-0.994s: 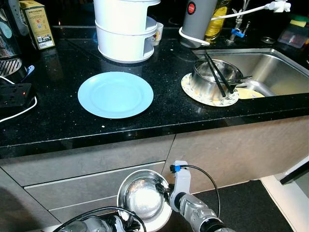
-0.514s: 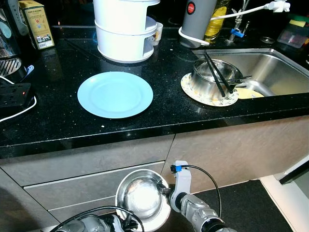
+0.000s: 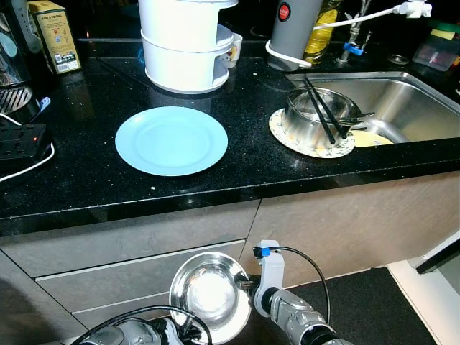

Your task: Kitchen organization

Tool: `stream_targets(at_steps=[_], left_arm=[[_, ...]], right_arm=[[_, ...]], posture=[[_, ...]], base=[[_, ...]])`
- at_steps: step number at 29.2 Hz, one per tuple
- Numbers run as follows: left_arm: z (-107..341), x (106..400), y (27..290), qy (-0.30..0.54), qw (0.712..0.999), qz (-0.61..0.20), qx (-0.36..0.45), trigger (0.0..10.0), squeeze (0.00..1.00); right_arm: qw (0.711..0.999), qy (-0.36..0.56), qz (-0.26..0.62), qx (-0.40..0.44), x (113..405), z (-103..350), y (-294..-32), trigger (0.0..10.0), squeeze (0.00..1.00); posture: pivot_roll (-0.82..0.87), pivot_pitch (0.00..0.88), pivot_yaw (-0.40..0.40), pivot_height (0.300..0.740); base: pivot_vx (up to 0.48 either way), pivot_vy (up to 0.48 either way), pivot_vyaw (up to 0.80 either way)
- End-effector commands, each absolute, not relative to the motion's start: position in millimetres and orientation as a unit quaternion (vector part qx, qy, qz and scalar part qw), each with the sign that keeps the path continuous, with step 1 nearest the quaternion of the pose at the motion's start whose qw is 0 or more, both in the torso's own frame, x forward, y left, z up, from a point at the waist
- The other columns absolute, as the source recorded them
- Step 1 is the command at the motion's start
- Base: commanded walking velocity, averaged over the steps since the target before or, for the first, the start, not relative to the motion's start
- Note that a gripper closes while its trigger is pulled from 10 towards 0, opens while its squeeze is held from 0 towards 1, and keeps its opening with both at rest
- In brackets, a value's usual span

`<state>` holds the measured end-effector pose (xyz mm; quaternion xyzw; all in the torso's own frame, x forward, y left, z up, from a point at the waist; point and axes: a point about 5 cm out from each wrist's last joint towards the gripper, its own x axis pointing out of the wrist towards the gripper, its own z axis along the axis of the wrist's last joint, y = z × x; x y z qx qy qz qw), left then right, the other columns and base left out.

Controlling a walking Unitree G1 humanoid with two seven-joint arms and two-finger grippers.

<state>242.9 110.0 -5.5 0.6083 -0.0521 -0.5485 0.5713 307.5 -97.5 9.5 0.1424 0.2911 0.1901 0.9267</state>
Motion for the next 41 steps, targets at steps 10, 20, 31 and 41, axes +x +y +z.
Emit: stream_targets(at_steps=[10,20,31,41], left_arm=[[-8.3,229.1,90.4,-0.059,0.59,-0.58,0.559,10.0,1.0],[-3.0,232.3,87.3,-0.086,0.59,-0.569,0.567,10.0,1.0],[9.0,224.6,76.1,-0.133,0.613,-0.586,0.513,10.0,0.0],[14.3,219.3,71.9,-0.149,0.616,-0.603,0.485,10.0,0.0]], right_arm=[[0.92,0.309,0.17,0.172,296.7,-2.0,-97.6,0.0,0.0],[0.917,0.322,0.157,0.177,288.3,-10.6,-99.6,0.0,0.0],[0.906,0.37,0.15,0.138,270.6,-28.6,-112.8,0.0,0.0],[0.892,0.441,0.094,0.048,236.7,-56.9,-147.1,0.0,0.0]], posture=[[-0.02,0.184,-0.093,0.74],[-0.01,0.18,-0.086,0.74],[-0.01,0.182,-0.089,0.74],[0.0,0.178,-0.091,0.74]], base=[[0.0,0.0,0.0],[0.0,0.0,0.0],[0.0,0.0,0.0],[0.0,0.0,0.0]])
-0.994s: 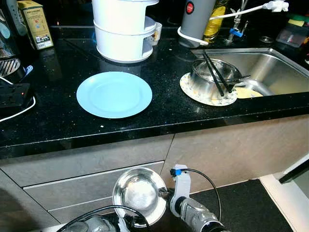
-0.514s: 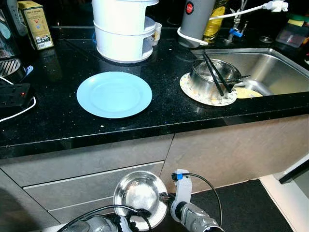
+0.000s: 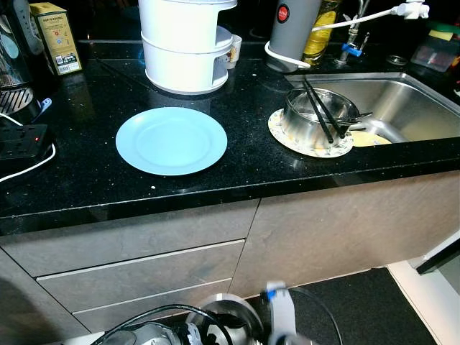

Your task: Kitchen organization

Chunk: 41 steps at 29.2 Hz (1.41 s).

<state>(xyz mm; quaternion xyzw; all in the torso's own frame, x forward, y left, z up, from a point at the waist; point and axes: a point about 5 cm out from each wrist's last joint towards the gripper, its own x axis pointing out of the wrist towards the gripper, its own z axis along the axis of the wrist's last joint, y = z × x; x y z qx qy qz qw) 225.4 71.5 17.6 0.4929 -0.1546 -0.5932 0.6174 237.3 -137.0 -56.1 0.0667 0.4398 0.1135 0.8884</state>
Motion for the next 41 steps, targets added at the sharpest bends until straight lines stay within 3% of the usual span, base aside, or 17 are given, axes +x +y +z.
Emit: stream_targets(at_steps=[1,4,8,10,11,12,15,18,19,23,25,27,28,30,31,34,41], left_arm=[[14.3,219.3,71.9,-0.149,0.616,-0.603,0.485,10.0,0.0],[11.1,216.0,74.2,-0.136,0.609,-0.614,0.483,10.0,0.0],[8.1,214.1,76.8,-0.124,0.603,-0.621,0.486,10.0,0.0],[-3.4,216.3,86.2,-0.064,0.605,-0.616,0.5,10.0,0.0],[-15.0,218.8,97.3,0.007,0.616,-0.601,0.509,10.0,0.0],[-15.0,218.8,97.3,0.007,0.616,-0.601,0.509,10.0,0.0],[-35.5,222.4,120.0,0.158,0.696,-0.518,0.472,10.0,0.0],[-43.5,221.7,130.7,0.215,0.716,-0.479,0.46,10.0,0.0],[-51.7,221.8,141.5,0.281,0.759,-0.406,0.425,10.0,0.0],[-60.5,221.7,155.6,0.369,0.857,-0.209,0.292,10.0,0.0],[-64.9,217.0,167.6,0.398,0.868,-0.13,0.266,10.0,0.0],[-66.2,214.6,172.2,0.403,0.868,-0.114,0.268,10.0,0.0],[-69.1,209.8,174.6,0.415,0.87,-0.103,0.245,10.0,0.0],[-69.1,209.8,174.6,0.415,0.87,-0.103,0.245,10.0,0.0],[-72.4,203.4,174.0,0.42,0.887,-0.082,0.174,10.0,0.0],[-73.7,198.0,177.9,0.409,0.904,-0.04,0.118,10.0,0.0],[-74.2,196.3,179.0,0.407,0.907,-0.021,0.105,10.0,0.0]], right_arm=[[0.892,0.441,0.094,0.048,236.7,-56.9,-147.1,0.0,0.0],[0.898,0.44,0.021,0.016,232.9,-58.9,-172.5,0.0,0.0],[0.899,0.439,0.003,-0.005,231.3,-59.1,-182.0,0.0,0.0],[0.9,0.434,-0.03,-0.016,228.1,-59.3,-194.9,0.0,0.0],[0.901,0.43,-0.06,-0.021,224.8,-59.3,-205.8,0.0,0.0],[0.901,0.43,-0.06,-0.021,224.8,-59.3,-205.8,0.0,0.0],[0.9,0.419,-0.118,0.018,218.2,-60.9,-216.4,0.0,0.0],[0.899,0.413,-0.138,0.05,216.2,-61.8,-216.6,0.0,0.0],[0.901,0.394,-0.143,0.112,217.1,-62.0,-210.3,0.0,0.0],[0.907,0.362,-0.12,0.178,221.0,-60.9,-194.3,0.0,0.0],[0.91,0.351,-0.1,0.198,222.7,-60.2,-185.1,0.0,0.0],[0.911,0.349,-0.09,0.198,222.6,-60.3,-181.9,0.0,0.0],[0.916,0.348,-0.073,0.187,222.3,-60.4,-177.2,1.5,0.0],[0.916,0.348,-0.073,0.187,222.3,-60.4,-177.2,1.5,0.0],[0.923,0.347,-0.045,0.161,221.0,-61.0,-169.6,10.0,0.0],[0.93,0.344,-0.01,0.13,220.4,-60.9,-161.8,10.0,0.0],[0.928,0.359,0.013,0.094,217.1,-63.5,-160.8,10.0,0.0]], posture=[[0.0,0.178,-0.091,0.74],[0.0,0.178,-0.091,0.74],[0.0,0.178,-0.091,0.74],[0.01,0.169,-0.088,0.74],[0.01,0.169,-0.088,0.74],[0.01,0.169,-0.088,0.74],[0.01,0.165,-0.083,0.74],[0.01,0.163,-0.075,0.74],[0.01,0.163,-0.075,0.74],[0.01,0.16,-0.067,0.74],[0.01,0.157,-0.067,0.74],[0.0,0.154,-0.071,0.74],[0.0,0.151,-0.077,0.74],[0.0,0.151,-0.077,0.74],[0.0,0.146,-0.09,0.74],[-0.01,0.144,-0.079,0.74],[-0.02,0.148,-0.071,0.74]], base=[[0.0,0.0,0.0],[0.0,0.0,0.0],[0.0,0.0,0.0],[0.0,0.0,0.0],[0.0,0.0,0.0],[0.0,0.0,0.0],[0.0,0.0,0.0],[0.0,0.0,0.0],[0.0,0.0,0.0],[0.0,0.0,0.0],[0.0,0.0,0.0],[0.0,0.0,0.0],[0.0,0.0,0.0],[0.0,0.0,0.0],[0.0,0.0,0.0],[0.0,0.0,0.0],[0.0,0.0,0.0]])
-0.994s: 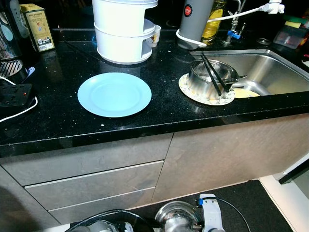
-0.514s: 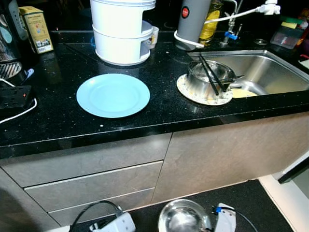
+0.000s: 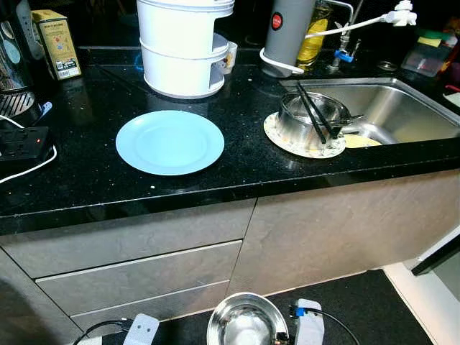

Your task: Kitchen organization

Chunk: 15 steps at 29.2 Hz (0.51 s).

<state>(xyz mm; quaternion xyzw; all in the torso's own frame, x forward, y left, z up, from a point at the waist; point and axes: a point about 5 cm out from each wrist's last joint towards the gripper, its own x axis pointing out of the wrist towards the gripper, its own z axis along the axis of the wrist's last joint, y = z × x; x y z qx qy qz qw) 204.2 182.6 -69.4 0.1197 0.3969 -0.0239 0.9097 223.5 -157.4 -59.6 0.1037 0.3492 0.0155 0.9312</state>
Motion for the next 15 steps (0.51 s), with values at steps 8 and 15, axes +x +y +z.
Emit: stream_targets(at_steps=[8,15], left_arm=[[-70.0,203.0,160.9,0.381,0.92,-0.052,0.081,10.0,0.0],[-72.8,200.2,164.1,0.399,0.907,-0.067,0.117,10.0,0.0]], right_arm=[[0.926,0.366,-0.005,0.086,210.6,-67.0,-167.7,10.0,0.0],[0.921,0.379,0.014,0.085,201.6,-72.5,-157.7,10.0,0.0]], posture=[[-0.02,0.155,-0.048,0.74],[0.01,0.161,-0.094,0.74]], base=[[0.0,0.0,0.0],[0.0,0.0,0.0]])
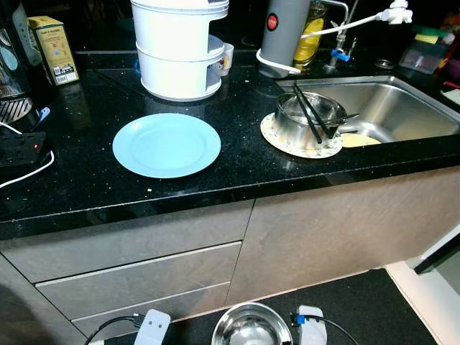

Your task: Kitchen organization

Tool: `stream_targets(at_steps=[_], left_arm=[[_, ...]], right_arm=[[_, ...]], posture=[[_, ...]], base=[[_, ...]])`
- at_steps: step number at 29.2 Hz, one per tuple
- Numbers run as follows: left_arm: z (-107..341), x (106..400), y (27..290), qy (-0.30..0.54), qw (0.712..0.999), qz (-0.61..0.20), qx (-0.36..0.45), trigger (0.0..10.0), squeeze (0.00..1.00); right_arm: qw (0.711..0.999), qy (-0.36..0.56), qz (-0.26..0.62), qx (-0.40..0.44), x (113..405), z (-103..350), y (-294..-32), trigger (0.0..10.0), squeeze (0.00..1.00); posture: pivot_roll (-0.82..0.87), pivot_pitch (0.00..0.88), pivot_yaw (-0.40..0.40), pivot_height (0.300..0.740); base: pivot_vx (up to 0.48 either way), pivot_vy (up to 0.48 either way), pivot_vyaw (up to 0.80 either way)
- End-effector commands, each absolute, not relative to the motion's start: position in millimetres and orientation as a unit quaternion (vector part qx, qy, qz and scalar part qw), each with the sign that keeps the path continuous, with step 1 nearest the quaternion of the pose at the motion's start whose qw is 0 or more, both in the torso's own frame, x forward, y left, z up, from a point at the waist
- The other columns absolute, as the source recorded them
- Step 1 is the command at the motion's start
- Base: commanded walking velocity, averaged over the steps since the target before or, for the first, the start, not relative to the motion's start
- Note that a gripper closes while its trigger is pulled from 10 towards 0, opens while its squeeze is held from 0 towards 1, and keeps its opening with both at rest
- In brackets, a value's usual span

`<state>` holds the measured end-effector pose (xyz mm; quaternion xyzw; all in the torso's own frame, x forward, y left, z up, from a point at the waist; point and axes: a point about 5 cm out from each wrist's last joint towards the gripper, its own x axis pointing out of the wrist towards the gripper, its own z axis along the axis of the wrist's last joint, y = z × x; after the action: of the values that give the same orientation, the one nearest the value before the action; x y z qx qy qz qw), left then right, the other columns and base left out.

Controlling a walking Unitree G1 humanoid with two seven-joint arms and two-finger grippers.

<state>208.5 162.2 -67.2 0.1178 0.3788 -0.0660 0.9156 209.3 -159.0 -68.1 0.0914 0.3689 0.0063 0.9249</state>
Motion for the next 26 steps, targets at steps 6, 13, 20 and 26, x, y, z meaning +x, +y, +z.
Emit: stream_targets(at_steps=[6,13,20,26], left_arm=[[-70.7,198.8,172.9,0.385,0.915,-0.057,0.107,10.0,0.0],[-74.0,190.3,173.0,0.386,0.914,-0.042,0.116,10.0,0.0],[-72.2,194.7,163.7,0.378,0.92,-0.034,0.097,10.0,0.0],[-69.2,201.3,159.8,0.374,0.921,-0.051,0.09,10.0,0.0]], right_arm=[[0.916,0.392,0.023,0.077,195.2,-76.4,-153.7,10.0,0.0],[0.914,0.401,0.013,0.064,193.0,-77.8,-159.7,10.0,0.0],[0.912,0.405,0.007,0.058,188.1,-79.6,-167.3,10.0,0.0],[0.913,0.405,0.007,0.057,187.6,-79.8,-167.1,10.0,0.0]], posture=[[0.02,0.183,-0.084,0.74],[0.0,0.213,-0.064,0.74],[-0.01,0.215,-0.102,0.74],[0.02,0.194,-0.088,0.74]], base=[[0.0,0.0,0.0],[0.0,0.0,0.0],[0.0,0.0,0.0],[0.0,0.0,0.0]])
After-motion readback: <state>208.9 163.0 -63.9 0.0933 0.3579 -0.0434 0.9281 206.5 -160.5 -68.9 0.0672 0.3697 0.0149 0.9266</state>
